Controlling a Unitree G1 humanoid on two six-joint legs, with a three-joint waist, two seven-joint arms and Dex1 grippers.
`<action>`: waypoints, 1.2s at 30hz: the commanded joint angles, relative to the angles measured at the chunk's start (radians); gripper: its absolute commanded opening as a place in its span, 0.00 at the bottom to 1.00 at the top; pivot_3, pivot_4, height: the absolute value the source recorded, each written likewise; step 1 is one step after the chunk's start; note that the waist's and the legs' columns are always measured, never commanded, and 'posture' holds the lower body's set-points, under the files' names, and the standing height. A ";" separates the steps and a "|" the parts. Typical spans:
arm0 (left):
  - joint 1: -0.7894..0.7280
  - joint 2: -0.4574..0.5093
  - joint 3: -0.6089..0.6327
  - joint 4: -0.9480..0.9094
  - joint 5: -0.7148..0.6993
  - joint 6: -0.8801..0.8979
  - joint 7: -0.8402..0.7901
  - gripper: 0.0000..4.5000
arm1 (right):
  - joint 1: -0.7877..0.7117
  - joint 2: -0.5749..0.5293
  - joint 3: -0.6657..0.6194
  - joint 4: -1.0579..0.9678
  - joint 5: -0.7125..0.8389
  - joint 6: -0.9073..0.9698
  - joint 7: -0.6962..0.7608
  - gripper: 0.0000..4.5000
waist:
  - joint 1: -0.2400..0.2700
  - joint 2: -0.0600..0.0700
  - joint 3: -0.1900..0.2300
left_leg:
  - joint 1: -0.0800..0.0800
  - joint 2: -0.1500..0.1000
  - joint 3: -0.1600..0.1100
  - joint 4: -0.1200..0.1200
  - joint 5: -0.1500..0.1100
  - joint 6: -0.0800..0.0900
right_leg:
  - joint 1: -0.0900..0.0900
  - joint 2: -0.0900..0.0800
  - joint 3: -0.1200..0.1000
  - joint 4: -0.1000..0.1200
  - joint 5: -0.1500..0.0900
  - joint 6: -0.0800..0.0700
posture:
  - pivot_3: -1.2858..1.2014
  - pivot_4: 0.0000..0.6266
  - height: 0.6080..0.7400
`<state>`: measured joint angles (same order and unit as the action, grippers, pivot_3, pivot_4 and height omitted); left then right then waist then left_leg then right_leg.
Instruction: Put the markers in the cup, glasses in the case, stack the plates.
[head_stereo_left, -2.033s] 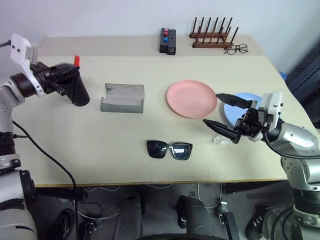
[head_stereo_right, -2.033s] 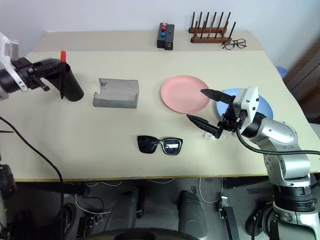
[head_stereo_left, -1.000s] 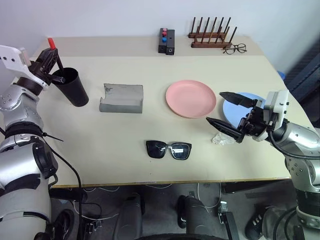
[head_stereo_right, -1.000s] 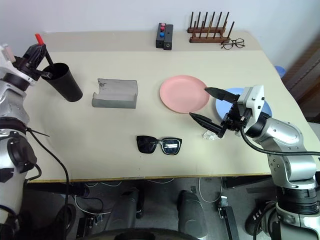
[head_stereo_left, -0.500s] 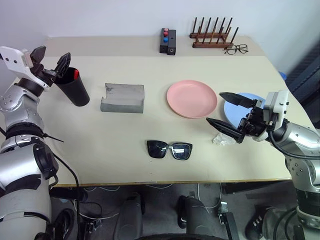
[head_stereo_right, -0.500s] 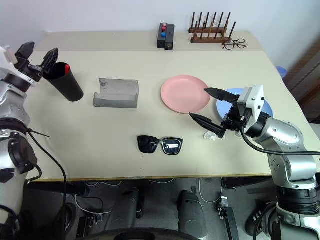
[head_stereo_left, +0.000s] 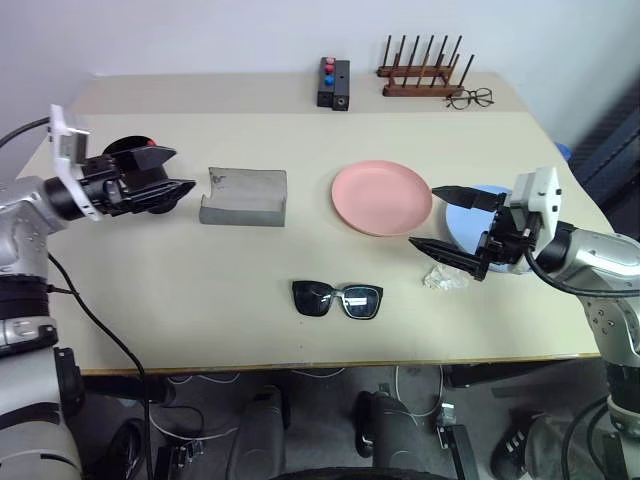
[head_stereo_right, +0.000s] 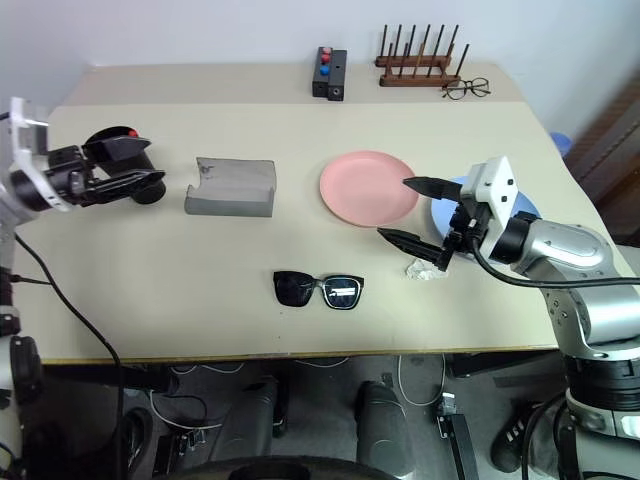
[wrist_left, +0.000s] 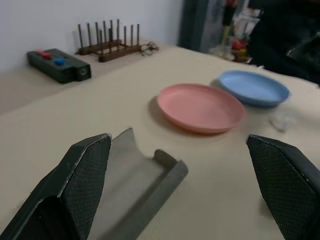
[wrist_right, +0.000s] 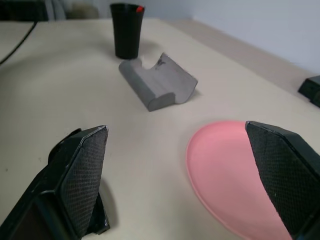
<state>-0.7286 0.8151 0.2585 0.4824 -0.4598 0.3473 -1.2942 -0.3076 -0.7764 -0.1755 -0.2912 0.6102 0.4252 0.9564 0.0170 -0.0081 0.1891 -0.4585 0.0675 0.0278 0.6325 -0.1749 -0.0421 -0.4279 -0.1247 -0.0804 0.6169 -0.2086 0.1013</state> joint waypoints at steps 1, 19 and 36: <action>-0.032 -0.034 -0.031 -0.033 0.059 -0.099 0.081 0.99 | -0.017 0.026 -0.001 -0.004 -0.012 -0.023 -0.018 1.00 | 0.006 0.000 0.000 | 0.000 0.000 0.000 0.001 0.000 0.000 | 0.001 0.000 0.000 -0.001 0.000 0.000 | 0.52 0.24 1.00; -0.382 -0.260 -0.410 0.636 0.510 -0.409 0.176 0.99 | 0.106 0.048 -0.098 -0.122 0.032 -0.018 -0.063 1.00 | 0.020 -0.001 0.000 | -0.002 -0.001 0.000 0.000 0.000 0.000 | -0.001 0.001 0.000 -0.002 0.002 0.004 | 0.52 0.24 1.00; -0.417 -0.314 -0.389 0.760 0.548 -0.377 0.109 0.04 | 0.135 0.044 -0.102 -0.152 0.040 -0.018 -0.102 1.00 | 0.024 -0.001 0.000 | -0.002 -0.001 0.000 0.001 0.000 0.000 | 0.000 0.001 0.000 -0.002 0.000 0.001 | 0.52 0.24 1.00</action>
<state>-1.1323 0.4935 -0.1414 1.2476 0.0861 -0.0285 -1.1777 -0.1673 -0.7248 -0.2507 -0.4098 0.6342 0.4125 0.8585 0.0405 -0.0089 0.1892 -0.4602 0.0670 0.0277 0.6334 -0.1748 -0.0420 -0.4280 -0.1241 -0.0804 0.6148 -0.2084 0.1017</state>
